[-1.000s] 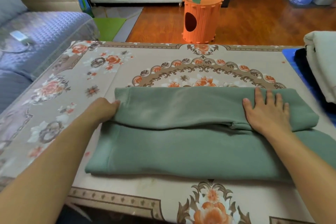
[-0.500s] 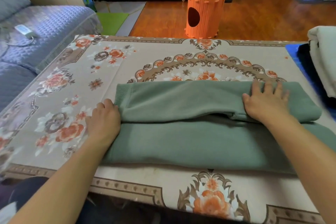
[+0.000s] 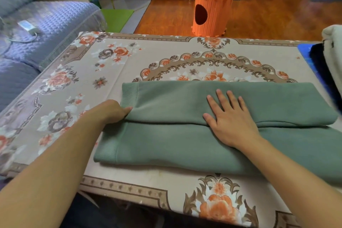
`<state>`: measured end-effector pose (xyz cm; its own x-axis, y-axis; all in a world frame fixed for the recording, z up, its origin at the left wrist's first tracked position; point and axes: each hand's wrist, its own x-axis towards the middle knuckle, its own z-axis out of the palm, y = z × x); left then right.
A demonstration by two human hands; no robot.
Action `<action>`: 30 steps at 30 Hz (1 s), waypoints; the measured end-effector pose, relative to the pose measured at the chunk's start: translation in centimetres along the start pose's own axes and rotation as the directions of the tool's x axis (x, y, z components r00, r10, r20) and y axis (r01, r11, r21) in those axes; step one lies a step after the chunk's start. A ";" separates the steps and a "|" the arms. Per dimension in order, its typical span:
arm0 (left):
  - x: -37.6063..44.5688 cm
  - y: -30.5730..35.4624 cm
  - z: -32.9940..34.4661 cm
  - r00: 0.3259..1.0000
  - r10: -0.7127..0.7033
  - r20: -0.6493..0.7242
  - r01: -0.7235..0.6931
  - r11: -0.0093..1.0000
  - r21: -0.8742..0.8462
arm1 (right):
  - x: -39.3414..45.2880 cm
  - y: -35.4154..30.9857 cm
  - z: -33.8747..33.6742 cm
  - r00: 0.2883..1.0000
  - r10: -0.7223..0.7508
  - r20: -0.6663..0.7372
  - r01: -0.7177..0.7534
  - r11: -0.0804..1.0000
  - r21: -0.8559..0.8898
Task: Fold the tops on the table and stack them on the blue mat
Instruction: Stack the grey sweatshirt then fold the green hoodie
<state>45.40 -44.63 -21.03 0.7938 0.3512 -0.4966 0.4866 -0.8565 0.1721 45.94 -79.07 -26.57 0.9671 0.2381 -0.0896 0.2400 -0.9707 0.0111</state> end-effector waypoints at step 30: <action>-6.4 0.8 -13.8 0.942 0.282 -0.182 -0.332 0.864 -0.378 | -2.5 -6.3 -0.7 0.941 -0.331 0.070 0.328 0.944 0.046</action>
<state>45.73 -42.32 -5.96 0.9515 0.1577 -0.2643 0.2949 -0.7134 0.6357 42.05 -73.54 -25.68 0.8248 0.5429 -0.1578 0.5400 -0.8392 -0.0642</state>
